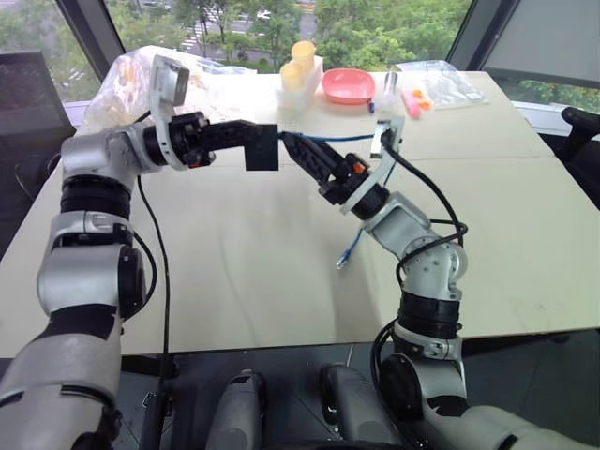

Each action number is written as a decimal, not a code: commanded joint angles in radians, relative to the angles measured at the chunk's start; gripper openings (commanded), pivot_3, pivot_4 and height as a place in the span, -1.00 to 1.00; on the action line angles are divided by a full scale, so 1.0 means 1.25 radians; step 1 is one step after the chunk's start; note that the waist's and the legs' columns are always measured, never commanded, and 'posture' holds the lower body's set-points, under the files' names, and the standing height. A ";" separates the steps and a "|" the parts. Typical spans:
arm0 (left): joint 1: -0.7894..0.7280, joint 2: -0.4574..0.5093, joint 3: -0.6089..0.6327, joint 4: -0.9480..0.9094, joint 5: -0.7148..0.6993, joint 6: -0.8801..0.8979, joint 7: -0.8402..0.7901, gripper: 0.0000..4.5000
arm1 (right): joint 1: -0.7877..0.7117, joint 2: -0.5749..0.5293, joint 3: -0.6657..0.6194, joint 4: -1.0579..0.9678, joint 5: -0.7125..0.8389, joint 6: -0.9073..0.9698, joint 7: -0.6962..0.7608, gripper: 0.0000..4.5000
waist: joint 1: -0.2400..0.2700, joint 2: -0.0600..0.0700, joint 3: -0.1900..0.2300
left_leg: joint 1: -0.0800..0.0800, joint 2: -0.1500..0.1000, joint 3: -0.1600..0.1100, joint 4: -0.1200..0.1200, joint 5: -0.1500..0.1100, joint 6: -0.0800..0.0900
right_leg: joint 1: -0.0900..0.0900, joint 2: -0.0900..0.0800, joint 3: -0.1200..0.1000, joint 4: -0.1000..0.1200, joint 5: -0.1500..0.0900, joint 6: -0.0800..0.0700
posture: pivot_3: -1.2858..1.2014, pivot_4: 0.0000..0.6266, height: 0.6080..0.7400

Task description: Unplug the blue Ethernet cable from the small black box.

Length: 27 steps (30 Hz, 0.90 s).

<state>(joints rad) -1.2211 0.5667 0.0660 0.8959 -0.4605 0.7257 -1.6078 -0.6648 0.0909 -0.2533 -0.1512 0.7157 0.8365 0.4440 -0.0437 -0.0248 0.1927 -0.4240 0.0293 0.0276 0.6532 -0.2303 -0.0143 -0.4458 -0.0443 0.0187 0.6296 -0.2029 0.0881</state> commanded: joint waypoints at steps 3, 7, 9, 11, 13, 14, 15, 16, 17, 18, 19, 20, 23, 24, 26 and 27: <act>-0.003 0.014 -0.005 -0.035 -0.034 0.003 -0.005 -0.78 | -0.014 -0.014 0.021 -0.013 0.038 -0.018 -0.004 0.98 | 0.000 0.000 0.000 | 0.000 0.000 0.000 0.000 0.000 0.000 | 0.000 0.000 0.000 0.000 0.000 0.000 | 0.03 -0.52 1.00; -0.004 0.014 -0.006 -0.031 -0.037 0.000 -0.005 -0.78 | -0.010 -0.027 0.038 -0.010 0.045 -0.025 -0.002 0.98 | 0.000 0.000 0.000 | 0.000 0.000 0.000 0.000 0.000 0.000 | 0.000 0.000 0.000 0.000 0.000 0.000 | 0.03 -0.52 1.00; -0.004 0.014 -0.007 -0.030 -0.039 0.000 -0.005 -0.78 | -0.009 -0.031 0.042 -0.007 0.050 -0.029 -0.004 0.98 | 0.000 0.000 0.000 | 0.000 0.000 0.000 0.000 0.000 0.000 | 0.000 0.000 0.000 0.000 0.000 0.000 | 0.03 -0.52 1.00; -0.003 0.015 -0.007 -0.031 -0.041 0.000 -0.005 -0.78 | -0.008 -0.033 0.046 -0.006 0.052 -0.032 -0.007 0.98 | 0.000 0.000 0.000 | 0.000 0.000 0.000 0.000 0.000 0.000 | 0.000 0.000 0.000 0.000 0.000 0.000 | 0.03 -0.52 1.00; -0.003 0.017 -0.007 -0.031 -0.042 -0.001 -0.005 -0.78 | -0.007 -0.035 0.049 -0.003 0.055 -0.034 -0.009 0.98 | 0.000 0.000 0.000 | 0.000 0.000 0.000 0.000 0.000 0.000 | 0.000 0.000 0.000 0.000 0.000 0.000 | 0.03 -0.52 1.00; -0.002 0.017 -0.008 -0.032 -0.043 -0.001 -0.005 -0.78 | -0.006 -0.036 0.050 -0.002 0.057 -0.035 -0.009 0.98 | 0.000 0.000 0.000 | 0.000 0.000 0.000 0.000 0.000 0.000 | 0.000 0.000 0.000 0.000 0.000 0.000 | 0.03 -0.52 1.00; -0.002 0.018 -0.008 -0.031 -0.043 -0.001 -0.005 -0.78 | -0.006 -0.037 0.051 -0.001 0.059 -0.037 -0.009 0.98 | 0.000 0.000 0.000 | 0.000 0.000 0.000 0.000 0.000 0.000 | 0.000 0.000 0.000 0.000 0.000 0.000 | 0.03 -0.52 1.00; -0.001 0.018 -0.009 -0.031 -0.044 -0.002 -0.005 -0.78 | -0.006 -0.038 0.053 0.001 0.060 -0.039 -0.009 0.98 | 0.000 0.000 0.000 | 0.000 0.000 0.000 0.000 0.000 0.000 | 0.000 0.000 0.000 0.000 0.000 0.000 | 0.03 -0.52 1.00; -0.002 0.019 -0.009 -0.030 -0.044 -0.003 -0.005 -0.78 | -0.006 -0.038 0.053 0.001 0.064 -0.041 -0.007 0.88 | 0.000 0.000 0.000 | 0.000 0.000 0.000 0.000 0.000 0.000 | 0.000 0.000 0.000 0.000 0.000 0.000 | 0.03 -0.52 1.00; -0.002 0.019 -0.009 -0.030 -0.044 -0.003 -0.005 -0.78 | -0.005 -0.039 0.054 0.000 0.068 -0.042 -0.006 0.75 | 0.000 0.000 0.000 | 0.000 0.000 0.000 0.000 0.000 0.000 | 0.000 0.000 0.000 0.000 0.000 0.000 | 0.03 -0.52 1.00; -0.002 0.019 -0.009 -0.029 -0.044 -0.004 -0.005 -0.78 | -0.005 -0.040 0.056 -0.001 0.071 -0.042 -0.004 0.66 | 0.000 0.000 0.000 | 0.000 0.000 0.000 0.000 0.000 0.000 | 0.000 0.000 0.000 0.000 0.000 0.000 | 0.03 -0.52 1.00; -0.001 0.019 -0.010 -0.030 -0.045 -0.004 -0.005 -0.78 | -0.004 -0.041 0.058 -0.002 0.073 -0.043 -0.003 0.43 | 0.000 0.000 0.000 | 0.000 0.000 0.000 0.000 0.000 0.000 | 0.000 0.000 0.000 0.000 0.000 0.000 | 0.03 -0.52 1.00; 0.001 0.020 -0.013 -0.034 -0.046 -0.002 -0.005 -0.78 | -0.002 -0.045 0.063 -0.003 0.078 -0.043 -0.002 -0.27 | 0.000 0.000 0.000 | 0.000 0.000 0.000 0.000 0.000 0.000 | 0.000 0.000 0.000 0.000 0.000 0.000 | 0.03 -0.52 1.00; 0.002 0.020 -0.014 -0.035 -0.047 -0.002 -0.005 -0.78 | -0.001 -0.047 0.065 -0.003 0.080 -0.043 -0.003 -0.49 | 0.000 0.000 0.000 | 0.000 0.000 0.000 0.000 0.000 0.000 | 0.000 0.000 0.000 0.000 0.000 0.000 | 0.03 -0.52 1.00; 0.005 0.020 -0.017 -0.040 -0.048 -0.002 -0.005 -0.78 | 0.001 -0.051 0.071 -0.005 0.086 -0.040 0.001 -0.92 | -0.001 0.000 0.000 | 0.000 0.000 0.000 0.000 0.000 0.000 | 0.000 0.000 0.000 0.000 0.000 0.000 | 0.03 -0.52 1.00; 0.006 0.020 -0.019 -0.041 -0.049 -0.001 -0.005 -0.78 | 0.001 -0.053 0.074 -0.005 0.090 -0.038 0.003 -0.96 | 0.000 0.000 0.000 | 0.000 0.000 0.000 0.000 0.000 0.000 | 0.000 0.000 0.000 0.000 0.000 0.000 | 0.03 -0.52 1.00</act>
<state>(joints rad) -1.2107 0.5841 0.0468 0.8826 -0.5035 0.7307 -1.6102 -0.6608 0.0281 -0.1662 -0.1328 0.8128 0.7985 0.4505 -0.0438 -0.0248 0.1927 -0.4240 0.0294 0.0277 0.6533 -0.2303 -0.0143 -0.4458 -0.0442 0.0187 0.6295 -0.2030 0.0881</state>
